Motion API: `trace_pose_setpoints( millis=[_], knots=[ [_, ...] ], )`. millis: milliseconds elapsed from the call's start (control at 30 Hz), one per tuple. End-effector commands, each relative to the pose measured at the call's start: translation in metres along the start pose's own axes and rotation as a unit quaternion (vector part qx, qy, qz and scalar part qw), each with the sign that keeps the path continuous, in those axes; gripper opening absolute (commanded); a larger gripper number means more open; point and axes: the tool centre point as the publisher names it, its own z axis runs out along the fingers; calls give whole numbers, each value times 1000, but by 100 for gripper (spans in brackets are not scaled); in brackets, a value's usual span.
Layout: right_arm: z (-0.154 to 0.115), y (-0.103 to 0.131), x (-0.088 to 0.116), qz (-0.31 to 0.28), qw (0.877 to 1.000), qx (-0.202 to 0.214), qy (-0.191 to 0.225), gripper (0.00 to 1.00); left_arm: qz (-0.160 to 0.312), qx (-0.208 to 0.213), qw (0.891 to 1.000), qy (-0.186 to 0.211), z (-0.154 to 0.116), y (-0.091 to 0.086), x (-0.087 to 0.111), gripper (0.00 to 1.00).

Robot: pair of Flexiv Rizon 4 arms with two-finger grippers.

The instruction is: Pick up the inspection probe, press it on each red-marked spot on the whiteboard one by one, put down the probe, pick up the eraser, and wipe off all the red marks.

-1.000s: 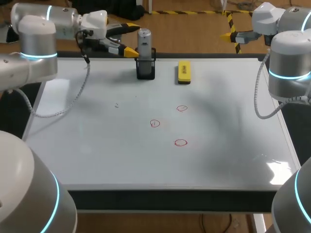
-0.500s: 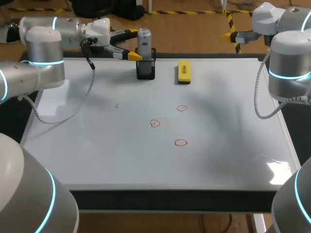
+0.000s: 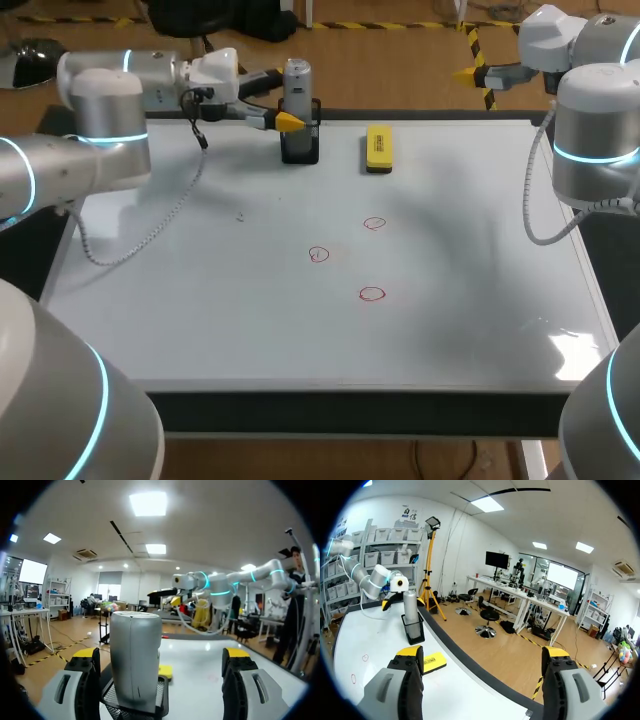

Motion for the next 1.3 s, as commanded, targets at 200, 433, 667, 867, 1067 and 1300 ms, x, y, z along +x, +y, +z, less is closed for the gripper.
trace_pose_setpoints(
  millis=[200,433,667,867,1067,1300],
  knots=[
    [0,0,0,0,1000,1,1,100,4,0,1000,-11,11,4,-1,100],
    [0,0,0,0,1000,1,1,100,4,-11,1000,-24,15,7,-4,100],
    [0,0,0,0,1000,1,1,100,4,-11,999,-34,16,10,-6,100],
    [0,0,0,0,1000,1,1,100,7,-8,999,-41,15,10,-9,100],
    [0,0,0,0,1000,1,1,100,8,-6,999,-51,13,13,-13,100],
    [0,0,0,0,1000,1,1,100,8,-4,998,-55,12,15,-16,100]
  ],
)
